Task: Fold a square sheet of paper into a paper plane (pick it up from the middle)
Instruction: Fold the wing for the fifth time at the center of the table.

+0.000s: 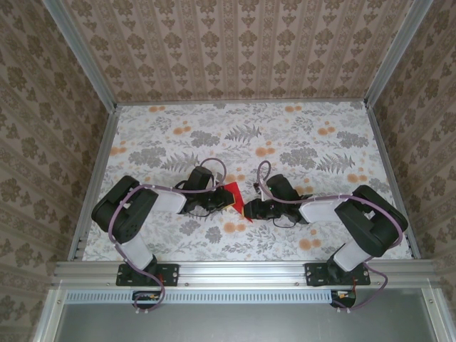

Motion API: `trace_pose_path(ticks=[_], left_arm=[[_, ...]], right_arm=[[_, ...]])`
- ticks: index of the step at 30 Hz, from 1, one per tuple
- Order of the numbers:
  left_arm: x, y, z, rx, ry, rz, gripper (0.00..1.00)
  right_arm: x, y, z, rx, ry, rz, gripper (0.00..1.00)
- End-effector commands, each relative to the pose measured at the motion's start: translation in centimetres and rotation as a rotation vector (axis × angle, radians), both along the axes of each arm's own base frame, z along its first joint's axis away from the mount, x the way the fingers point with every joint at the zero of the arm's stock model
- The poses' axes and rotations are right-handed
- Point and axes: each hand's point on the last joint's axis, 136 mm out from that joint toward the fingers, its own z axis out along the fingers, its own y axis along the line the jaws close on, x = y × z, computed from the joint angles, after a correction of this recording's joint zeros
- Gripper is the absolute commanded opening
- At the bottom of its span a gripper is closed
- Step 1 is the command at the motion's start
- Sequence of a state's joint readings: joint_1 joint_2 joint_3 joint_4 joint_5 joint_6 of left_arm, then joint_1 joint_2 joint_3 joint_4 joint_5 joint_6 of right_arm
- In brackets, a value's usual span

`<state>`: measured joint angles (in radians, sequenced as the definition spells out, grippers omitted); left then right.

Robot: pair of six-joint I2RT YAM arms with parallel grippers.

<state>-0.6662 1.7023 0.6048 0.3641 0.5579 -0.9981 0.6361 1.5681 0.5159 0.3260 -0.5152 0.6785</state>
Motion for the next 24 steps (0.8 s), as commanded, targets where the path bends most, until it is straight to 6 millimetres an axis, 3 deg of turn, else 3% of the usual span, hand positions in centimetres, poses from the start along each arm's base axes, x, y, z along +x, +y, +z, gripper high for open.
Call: trace_pose_path(ticks=[1,5,11,18,24], left_arm=[[0.0,0.0,-0.4,0.013,0.019,-0.003,0.15],[0.1,-0.2,0.3,0.001,0.007,-0.008,0.15],[0.4,-0.7,2.3,-0.035,-0.039,-0.036,0.16],[0.4,-1.0,4.6,-0.079,-0.107,-0.059,0.22],[-0.4,-0.9,4.4,-0.087,-0.109,-0.075,0.23]], right_arm=[[-0.2,0.0,-0.2,-0.041,-0.015,0.035,0.27],[-0.3,0.0,-0.8,-0.046,0.007,0.032,0.16],[-0.5,-0.4,-1.7,-0.059,0.039,0.001,0.10],[-0.5,-0.4,-2.5,-0.035,0.088,-0.048,0.05],[-0.5,-0.8,-2.9,-0.007,0.135,-0.091,0.05]])
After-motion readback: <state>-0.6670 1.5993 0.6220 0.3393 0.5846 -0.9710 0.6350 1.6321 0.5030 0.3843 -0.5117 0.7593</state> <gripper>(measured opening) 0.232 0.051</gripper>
